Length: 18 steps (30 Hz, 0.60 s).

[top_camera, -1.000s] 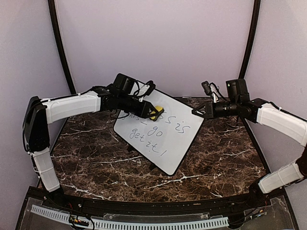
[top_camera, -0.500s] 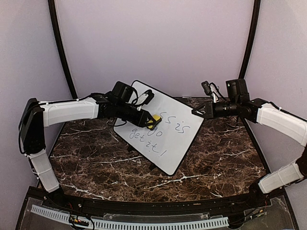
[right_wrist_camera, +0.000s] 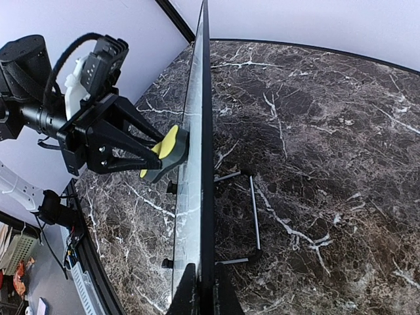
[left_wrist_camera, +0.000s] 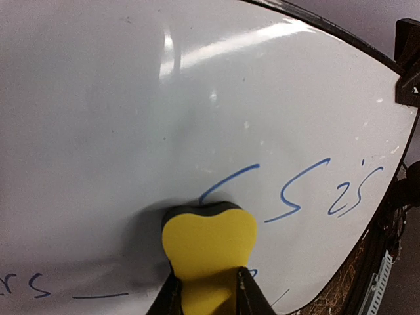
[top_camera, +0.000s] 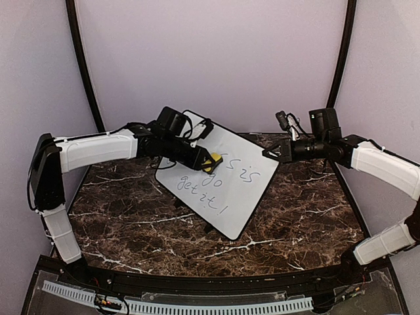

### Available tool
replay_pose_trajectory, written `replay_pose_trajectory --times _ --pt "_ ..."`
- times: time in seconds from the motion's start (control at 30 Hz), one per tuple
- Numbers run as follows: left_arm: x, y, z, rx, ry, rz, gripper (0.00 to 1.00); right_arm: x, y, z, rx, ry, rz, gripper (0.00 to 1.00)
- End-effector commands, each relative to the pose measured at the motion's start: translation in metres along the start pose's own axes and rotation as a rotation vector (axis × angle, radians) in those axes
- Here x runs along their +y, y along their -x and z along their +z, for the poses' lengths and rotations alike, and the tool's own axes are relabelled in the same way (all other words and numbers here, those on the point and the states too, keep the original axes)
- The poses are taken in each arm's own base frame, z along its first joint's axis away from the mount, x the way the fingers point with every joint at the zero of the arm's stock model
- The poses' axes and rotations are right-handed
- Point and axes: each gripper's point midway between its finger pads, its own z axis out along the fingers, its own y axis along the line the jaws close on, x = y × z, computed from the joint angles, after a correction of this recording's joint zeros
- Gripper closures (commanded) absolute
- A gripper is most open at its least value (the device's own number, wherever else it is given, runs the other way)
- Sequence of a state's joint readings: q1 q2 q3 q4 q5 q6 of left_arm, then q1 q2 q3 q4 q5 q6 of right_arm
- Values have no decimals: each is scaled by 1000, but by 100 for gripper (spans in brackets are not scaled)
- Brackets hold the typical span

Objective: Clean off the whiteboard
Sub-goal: Erase the center of the whiteboard.

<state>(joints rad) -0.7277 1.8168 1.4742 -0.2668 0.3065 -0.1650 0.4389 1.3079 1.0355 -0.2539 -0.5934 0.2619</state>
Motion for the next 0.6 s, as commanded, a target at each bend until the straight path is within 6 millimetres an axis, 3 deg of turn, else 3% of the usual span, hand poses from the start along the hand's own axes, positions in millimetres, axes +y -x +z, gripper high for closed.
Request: replay_pose_trajectory --times 0.0,0.17,0.57 --pt "18 22 12 -48 89 15 88 35 3 3 -15 126 -195 100" --pt "17 23 13 -43 79 10 88 36 4 3 -18 125 -197 100" --pt "17 -36 0 54 67 -15 88 35 4 5 -15 129 -196 100"
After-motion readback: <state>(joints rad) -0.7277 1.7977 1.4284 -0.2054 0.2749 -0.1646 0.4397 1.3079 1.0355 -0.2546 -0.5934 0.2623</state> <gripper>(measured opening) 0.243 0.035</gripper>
